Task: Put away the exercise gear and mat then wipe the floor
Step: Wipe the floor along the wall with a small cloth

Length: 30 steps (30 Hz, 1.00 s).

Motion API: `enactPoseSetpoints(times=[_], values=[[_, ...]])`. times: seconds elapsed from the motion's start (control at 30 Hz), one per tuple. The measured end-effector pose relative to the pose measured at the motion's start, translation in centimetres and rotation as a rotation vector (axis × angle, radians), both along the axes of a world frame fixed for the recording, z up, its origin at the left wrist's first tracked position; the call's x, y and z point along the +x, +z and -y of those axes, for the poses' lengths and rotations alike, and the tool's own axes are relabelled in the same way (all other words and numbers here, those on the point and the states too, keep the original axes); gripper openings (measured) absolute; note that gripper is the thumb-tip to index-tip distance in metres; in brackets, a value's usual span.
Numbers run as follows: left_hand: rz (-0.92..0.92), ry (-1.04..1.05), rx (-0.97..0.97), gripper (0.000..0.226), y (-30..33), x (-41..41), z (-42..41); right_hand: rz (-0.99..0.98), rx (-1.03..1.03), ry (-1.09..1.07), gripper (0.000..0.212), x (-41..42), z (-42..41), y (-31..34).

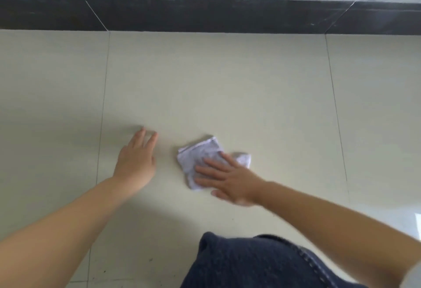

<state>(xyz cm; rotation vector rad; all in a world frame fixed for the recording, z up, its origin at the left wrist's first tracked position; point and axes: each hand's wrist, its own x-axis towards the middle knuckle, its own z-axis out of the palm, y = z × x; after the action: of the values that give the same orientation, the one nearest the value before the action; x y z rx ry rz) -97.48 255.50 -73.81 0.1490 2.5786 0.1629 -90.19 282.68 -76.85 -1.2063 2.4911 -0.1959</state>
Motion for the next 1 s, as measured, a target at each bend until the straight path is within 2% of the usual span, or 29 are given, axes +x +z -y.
enactPoseSetpoints(times=[0.03,0.07,0.13,0.17,0.2,0.23,0.27,0.37,0.43,0.5,0.53,0.57,0.6,0.67,0.77,0.83,0.9,1.0], values=[[0.005,-0.025,-0.003,0.065,0.1,0.7,0.0,-0.063,0.014,-0.057,0.051,-0.8,-2.9,-0.2],[0.013,-0.037,0.001,0.065,0.1,1.3,0.0,-0.087,0.033,-0.243,0.055,-1.9,-5.9,-0.3],[0.024,-0.043,0.000,0.065,0.3,2.0,-0.1,0.011,0.069,-0.845,0.062,-4.1,-10.1,0.6],[0.020,-0.044,0.000,0.064,0.3,2.1,-0.1,0.113,0.088,-1.149,0.057,-4.9,-10.4,1.2],[0.006,-0.046,0.001,0.061,0.4,2.1,-0.3,0.168,0.107,-1.337,0.053,-5.2,-9.4,1.5],[-0.011,-0.047,0.003,0.059,0.5,2.0,-0.5,0.138,0.154,-1.373,0.053,-5.3,-7.2,1.7],[-0.027,-0.044,0.012,0.056,0.5,1.9,-0.8,0.079,0.161,-1.314,0.055,-4.8,-4.6,1.1],[-0.032,-0.038,0.052,0.053,0.6,1.9,-1.8,-0.047,0.002,-0.829,0.069,-0.5,4.2,-0.4],[-0.015,-0.042,0.060,0.054,0.4,2.3,-2.5,-0.033,-0.044,-0.488,0.082,3.9,7.8,-1.0],[0.002,-0.065,0.072,0.054,0.3,3.0,-3.0,-0.029,-0.080,-0.224,0.098,7.2,7.1,-1.6],[0.009,-0.090,0.083,0.055,0.3,3.5,-3.2,-0.021,-0.101,-0.158,0.101,8.2,5.2,-2.0],[0.017,-0.116,0.098,0.055,0.4,4.1,-3.4,0.004,-0.115,-0.180,0.104,8.7,2.7,-1.9],[0.025,-0.142,0.111,0.054,0.4,4.6,-3.6,0.045,-0.110,-0.301,0.108,9.2,-0.4,-2.0],[0.051,-0.179,0.091,0.054,0.5,5.2,-4.0,0.122,-0.085,-0.782,0.113,9.8,-7.2,-0.9],[0.055,-0.146,0.062,0.053,0.5,5.0,-4.8,0.204,-0.032,-1.536,0.096,9.2,-16.3,1.6],[0.049,-0.100,0.053,0.053,0.6,4.5,-5.6,0.259,-0.023,-1.785,0.089,7.6,-17.8,2.6],[0.058,-0.065,0.034,0.053,0.5,4.1,-6.4,0.257,0.001,-1.772,0.091,6.2,-14.6,2.7],[0.085,-0.041,0.015,0.056,0.5,3.7,-7.2,0.138,-0.080,-1.354,0.095,5.9,-4.1,1.5]])
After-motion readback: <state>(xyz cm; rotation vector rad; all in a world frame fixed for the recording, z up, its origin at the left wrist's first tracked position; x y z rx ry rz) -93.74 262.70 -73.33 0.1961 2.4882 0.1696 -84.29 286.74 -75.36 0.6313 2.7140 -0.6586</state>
